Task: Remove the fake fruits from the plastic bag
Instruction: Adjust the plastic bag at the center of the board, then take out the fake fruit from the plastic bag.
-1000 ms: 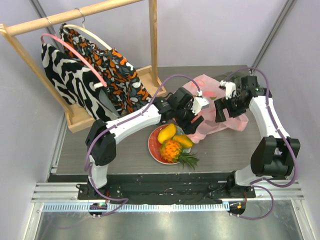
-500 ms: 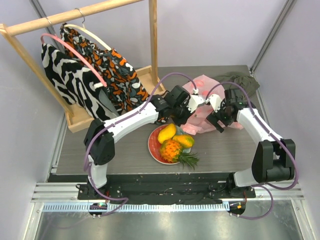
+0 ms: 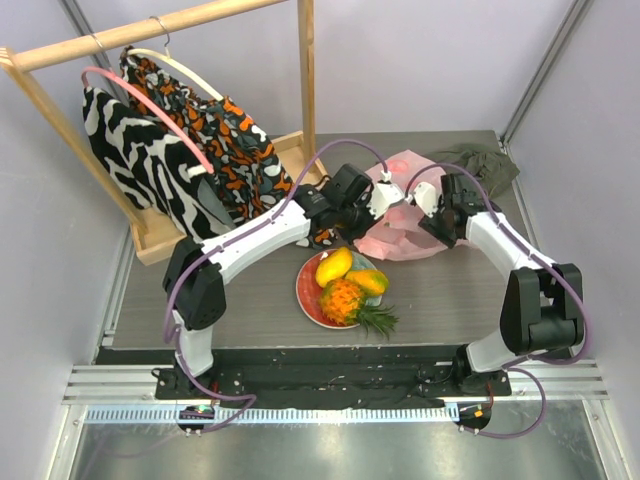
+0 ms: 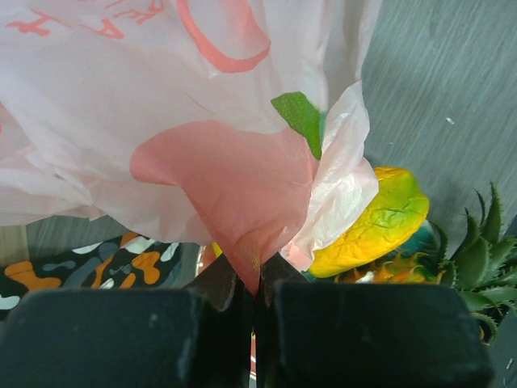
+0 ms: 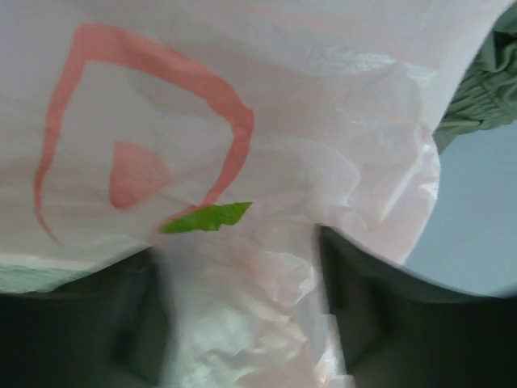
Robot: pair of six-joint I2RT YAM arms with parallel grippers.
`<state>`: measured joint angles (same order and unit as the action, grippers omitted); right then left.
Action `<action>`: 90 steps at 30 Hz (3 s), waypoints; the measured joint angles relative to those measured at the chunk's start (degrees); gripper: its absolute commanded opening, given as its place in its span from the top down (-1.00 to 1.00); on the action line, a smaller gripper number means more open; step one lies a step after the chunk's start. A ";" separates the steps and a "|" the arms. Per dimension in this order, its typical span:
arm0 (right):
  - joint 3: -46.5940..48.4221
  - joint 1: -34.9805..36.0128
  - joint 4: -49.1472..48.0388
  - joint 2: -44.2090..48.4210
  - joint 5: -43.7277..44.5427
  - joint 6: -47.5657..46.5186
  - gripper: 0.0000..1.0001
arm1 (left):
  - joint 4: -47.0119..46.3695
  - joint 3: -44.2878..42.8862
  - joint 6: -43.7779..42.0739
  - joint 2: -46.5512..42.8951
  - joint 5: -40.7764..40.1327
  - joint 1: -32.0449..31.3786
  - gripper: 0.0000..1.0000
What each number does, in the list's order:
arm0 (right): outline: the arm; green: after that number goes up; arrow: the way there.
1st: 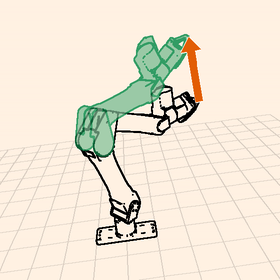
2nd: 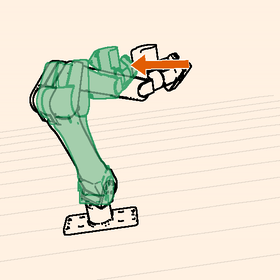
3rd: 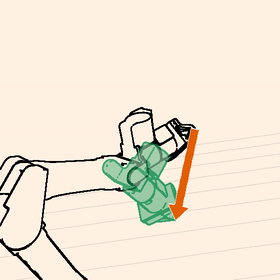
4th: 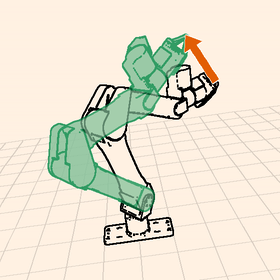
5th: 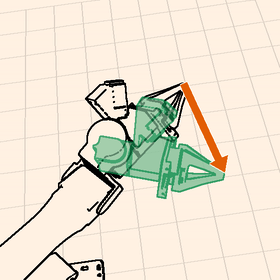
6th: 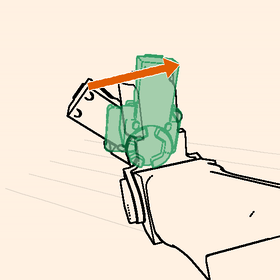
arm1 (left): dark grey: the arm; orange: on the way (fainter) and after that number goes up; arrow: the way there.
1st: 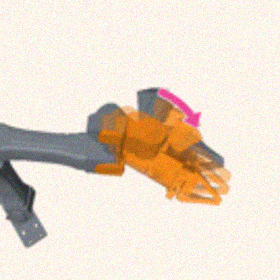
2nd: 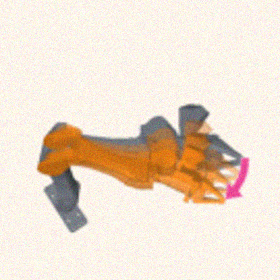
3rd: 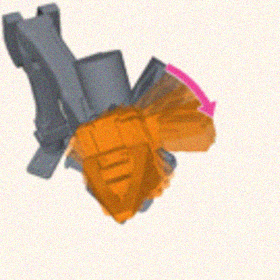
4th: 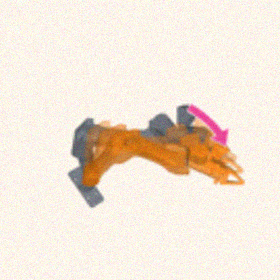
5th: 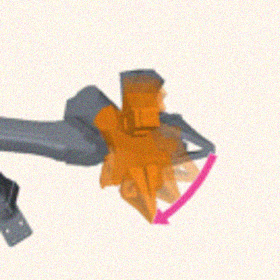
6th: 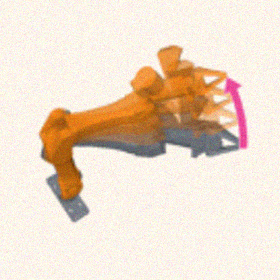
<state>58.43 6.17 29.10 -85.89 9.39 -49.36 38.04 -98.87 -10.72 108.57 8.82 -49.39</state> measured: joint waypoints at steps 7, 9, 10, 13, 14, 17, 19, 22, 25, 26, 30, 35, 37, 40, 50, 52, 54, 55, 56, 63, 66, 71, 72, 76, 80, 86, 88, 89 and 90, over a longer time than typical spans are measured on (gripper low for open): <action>11.54 -5.16 1.97 -7.50 -2.12 3.52 0.98 | 0.92 -3.26 -1.88 1.53 -0.92 1.81 1.00; 20.59 -7.45 5.53 -12.57 -4.87 7.52 0.97 | 2.05 -10.56 -2.86 5.42 -1.49 2.08 1.00; 26.73 -8.94 7.21 -15.72 -6.71 10.10 0.97 | 3.67 -17.07 -3.37 8.85 -2.01 2.14 1.00; 43.89 -13.81 10.45 -22.27 -12.39 18.97 0.98 | 4.57 -34.71 -4.74 17.90 -4.39 2.32 1.00; 47.60 -15.26 11.23 -22.60 -14.19 21.66 0.97 | 4.04 -38.47 -5.16 19.71 -5.20 2.32 1.00; 50.51 -17.55 12.22 -18.60 -17.22 26.84 0.98 | 2.82 -41.42 -6.69 20.22 -6.51 2.21 1.00; 48.09 -18.01 12.83 -13.62 -17.42 28.74 0.98 | 3.63 -41.48 -7.76 19.08 -6.32 2.19 1.00; 36.83 -18.32 11.82 -1.73 -17.46 30.29 0.98 | 5.46 -37.57 -8.22 14.97 -4.46 2.27 1.00; 24.04 -18.34 12.68 9.40 -17.57 30.88 0.95 | 8.15 -28.44 -9.40 8.09 -1.51 2.10 1.00; 18.95 -18.10 13.90 13.09 -17.84 31.04 0.67 | 8.59 -24.65 -9.84 5.60 -0.70 1.90 1.00; 9.81 -17.92 18.45 16.72 -18.99 32.20 -0.19 | 10.23 -10.91 -10.51 -1.49 1.70 0.50 1.00; 13.25 -18.38 23.52 12.33 -22.23 31.23 -0.86 | 13.57 -8.79 -8.26 1.29 2.47 0.48 1.00; 18.99 -18.14 25.44 10.73 -25.44 30.21 -0.99 | 13.77 -10.51 -6.99 3.52 2.78 0.74 1.00; 29.62 -15.23 27.85 9.33 -31.63 27.19 -0.99 | 13.73 -12.81 -4.57 5.64 2.91 0.98 1.00; 26.97 1.55 35.54 11.21 -42.14 18.97 0.28 | 12.98 -16.11 2.45 5.90 5.68 2.49 1.00; 25.40 1.55 36.89 9.64 -42.16 17.73 0.31 | 13.00 -16.09 3.32 5.90 6.38 3.06 1.00; 24.48 1.53 37.33 8.00 -41.97 16.72 0.33 | 12.96 -16.11 4.13 5.90 6.93 3.45 1.00; 24.11 1.53 37.33 7.23 -41.77 16.39 0.34 | 12.96 -16.11 4.37 5.90 7.10 3.61 1.00; 23.80 1.53 37.29 6.58 -41.53 16.22 0.34 | 12.96 -16.15 4.57 5.90 7.28 3.76 1.00; 18.99 1.53 28.26 0.81 -32.87 20.20 0.46 | 12.83 -16.79 5.44 5.92 7.93 3.93 1.00; 18.84 1.03 22.27 -3.48 -27.56 23.91 0.46 | 12.83 -16.83 5.79 5.92 8.33 3.93 1.00; 22.05 0.04 13.77 -12.31 -19.76 28.68 0.45 | 12.70 -16.85 5.84 6.60 9.31 3.93 1.00; 22.93 0.00 12.87 -13.57 -18.88 29.18 0.42 | 12.72 -17.07 5.84 7.06 9.49 3.93 1.00; 27.34 -0.09 9.44 -18.64 -16.06 31.17 -0.34 | 12.41 -18.88 5.81 10.12 10.43 3.93 1.00; 32.79 -0.09 7.65 -23.89 -15.96 33.11 -0.77 | 12.39 -19.41 5.79 12.28 11.06 3.93 1.00; 39.34 -0.02 6.54 -31.32 -16.22 34.34 -0.80 | 12.33 -19.43 5.77 12.70 12.26 3.98 1.00; 41.64 0.13 6.47 -34.21 -16.37 34.51 -0.80 | 12.39 -19.41 5.75 12.72 12.28 3.98 1.00; 42.71 0.24 6.45 -35.67 -16.59 34.53 -0.74 | 12.35 -19.41 5.75 12.72 12.26 3.98 1.00; 43.63 0.42 6.47 -37.07 -16.63 34.53 -0.69 | 12.37 -19.41 5.73 12.72 12.26 4.00 1.00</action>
<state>102.06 6.59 35.57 -122.96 -7.25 -14.83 50.41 -118.28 -4.99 121.30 21.08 -45.39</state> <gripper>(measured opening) 0.900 0.017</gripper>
